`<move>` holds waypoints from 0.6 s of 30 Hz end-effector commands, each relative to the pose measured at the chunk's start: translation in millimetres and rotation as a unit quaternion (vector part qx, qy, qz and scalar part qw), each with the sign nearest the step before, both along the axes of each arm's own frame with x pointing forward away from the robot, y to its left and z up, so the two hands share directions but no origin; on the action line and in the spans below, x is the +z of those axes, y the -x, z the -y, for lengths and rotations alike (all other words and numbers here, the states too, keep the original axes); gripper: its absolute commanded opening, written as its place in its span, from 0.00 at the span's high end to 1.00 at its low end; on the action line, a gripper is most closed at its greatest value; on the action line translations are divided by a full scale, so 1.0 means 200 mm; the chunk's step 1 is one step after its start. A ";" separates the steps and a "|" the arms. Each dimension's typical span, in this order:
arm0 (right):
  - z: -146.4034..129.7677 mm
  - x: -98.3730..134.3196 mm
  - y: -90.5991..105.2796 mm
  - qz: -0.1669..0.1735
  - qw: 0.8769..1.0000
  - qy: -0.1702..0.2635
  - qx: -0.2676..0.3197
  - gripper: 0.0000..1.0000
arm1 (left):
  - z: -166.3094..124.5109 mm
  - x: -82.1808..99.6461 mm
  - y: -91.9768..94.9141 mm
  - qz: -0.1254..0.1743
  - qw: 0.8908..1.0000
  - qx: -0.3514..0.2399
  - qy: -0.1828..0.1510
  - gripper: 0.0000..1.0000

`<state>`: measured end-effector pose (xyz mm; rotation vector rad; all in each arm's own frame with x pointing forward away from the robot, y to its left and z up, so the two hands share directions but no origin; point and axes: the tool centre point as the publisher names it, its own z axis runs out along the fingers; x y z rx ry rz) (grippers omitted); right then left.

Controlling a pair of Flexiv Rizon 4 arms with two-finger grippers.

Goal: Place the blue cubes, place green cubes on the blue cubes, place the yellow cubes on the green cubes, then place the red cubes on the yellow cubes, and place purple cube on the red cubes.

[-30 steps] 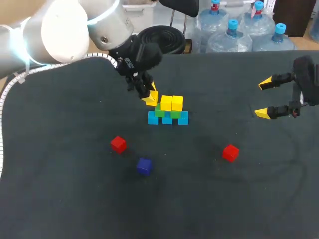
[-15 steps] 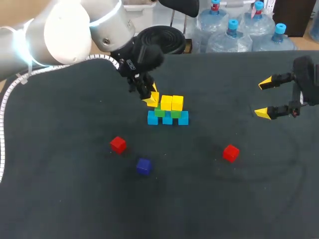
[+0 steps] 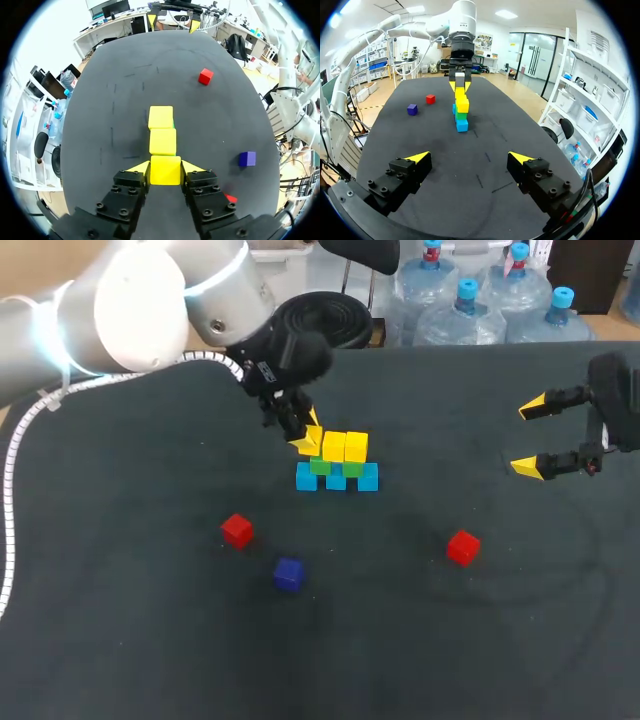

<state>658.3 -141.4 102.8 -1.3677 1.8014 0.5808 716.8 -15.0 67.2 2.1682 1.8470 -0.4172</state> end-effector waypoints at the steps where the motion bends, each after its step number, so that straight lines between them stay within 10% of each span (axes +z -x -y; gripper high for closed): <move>1: 0.00 0.00 0.00 0.001 1.000 -0.001 0.000 0.00 | 0.01 0.00 -0.01 -0.001 1.000 -0.002 -0.001 1.00; 18: 0.00 0.00 0.00 0.001 1.000 -0.001 0.000 0.00 | 0.01 -0.03 -0.01 -0.004 1.000 -0.003 -0.001 1.00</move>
